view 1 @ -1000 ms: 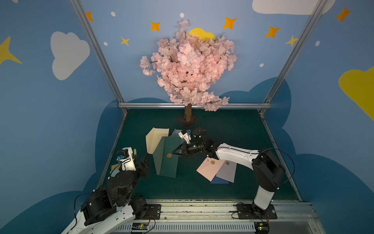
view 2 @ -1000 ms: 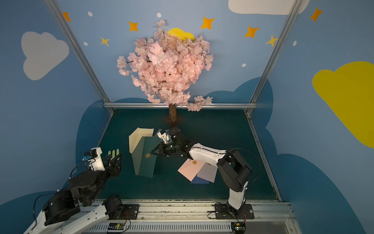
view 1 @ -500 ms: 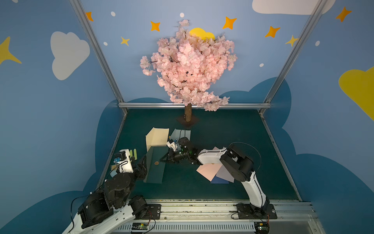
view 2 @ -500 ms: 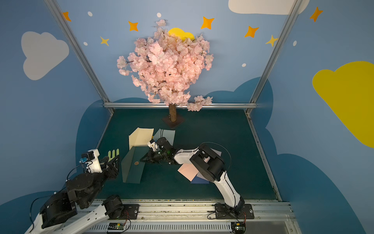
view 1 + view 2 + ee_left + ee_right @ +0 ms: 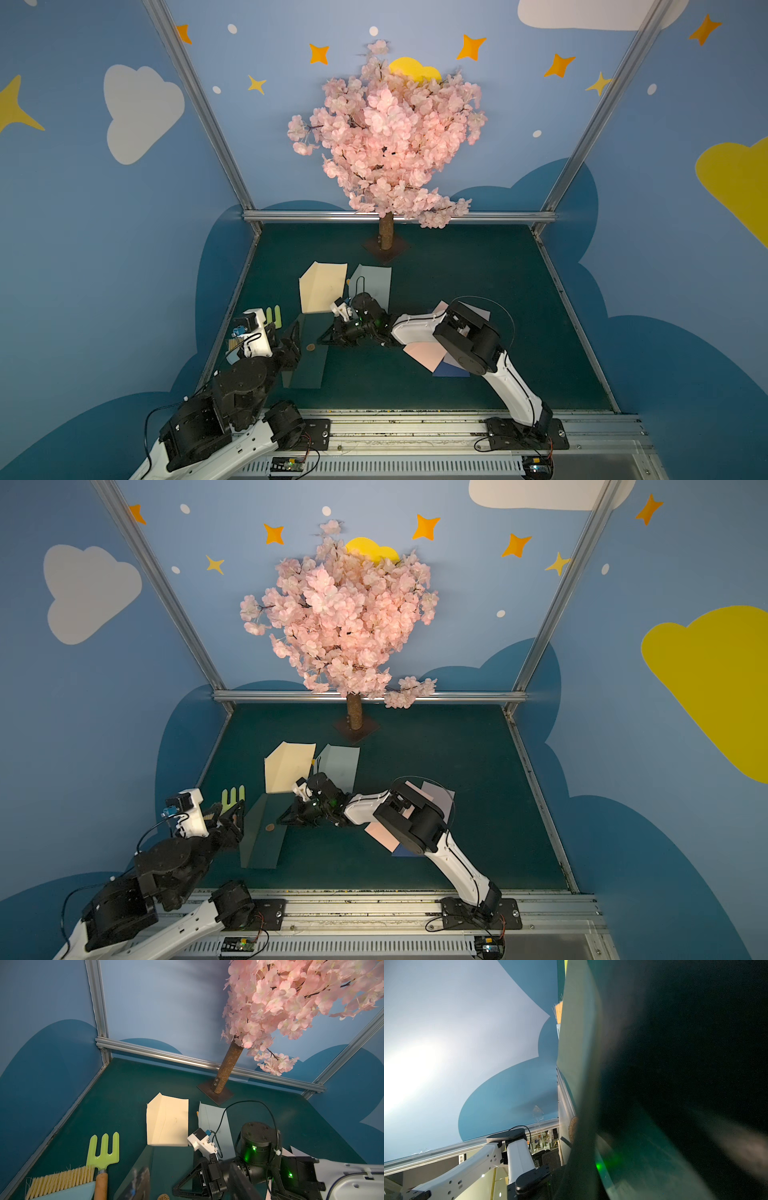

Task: Open the envelope
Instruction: Place the envelope at the center of the board.

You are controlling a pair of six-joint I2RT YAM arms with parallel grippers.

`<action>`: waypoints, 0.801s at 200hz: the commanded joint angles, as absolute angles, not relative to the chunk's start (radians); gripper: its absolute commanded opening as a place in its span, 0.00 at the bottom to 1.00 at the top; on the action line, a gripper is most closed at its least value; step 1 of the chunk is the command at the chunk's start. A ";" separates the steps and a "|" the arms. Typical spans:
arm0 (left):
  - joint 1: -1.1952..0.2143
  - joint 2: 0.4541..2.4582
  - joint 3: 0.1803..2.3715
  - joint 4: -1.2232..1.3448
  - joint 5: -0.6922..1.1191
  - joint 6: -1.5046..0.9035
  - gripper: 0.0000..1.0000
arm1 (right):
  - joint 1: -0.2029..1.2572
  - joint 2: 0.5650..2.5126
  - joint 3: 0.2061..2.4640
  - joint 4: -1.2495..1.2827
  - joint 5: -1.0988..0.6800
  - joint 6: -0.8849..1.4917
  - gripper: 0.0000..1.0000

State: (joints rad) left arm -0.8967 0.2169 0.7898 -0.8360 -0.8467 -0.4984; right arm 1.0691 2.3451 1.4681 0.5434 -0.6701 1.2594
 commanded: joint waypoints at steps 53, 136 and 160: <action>-0.900 0.187 0.777 -0.860 -0.863 -0.506 0.61 | 1.071 2.393 1.501 0.515 -0.654 1.263 0.11; -0.905 0.167 0.765 -0.870 -0.879 -0.513 0.61 | 1.067 2.351 1.454 0.459 -0.636 1.239 0.26; -0.907 0.158 0.761 -0.870 -0.880 -0.513 0.61 | 1.066 2.321 1.441 0.390 -0.620 1.207 0.30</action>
State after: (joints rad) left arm -0.8997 0.1772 0.7734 -0.8612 -0.8612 -0.5053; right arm 1.0687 2.3745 1.4609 0.4702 -0.6426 1.2476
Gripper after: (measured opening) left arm 0.608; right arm 0.285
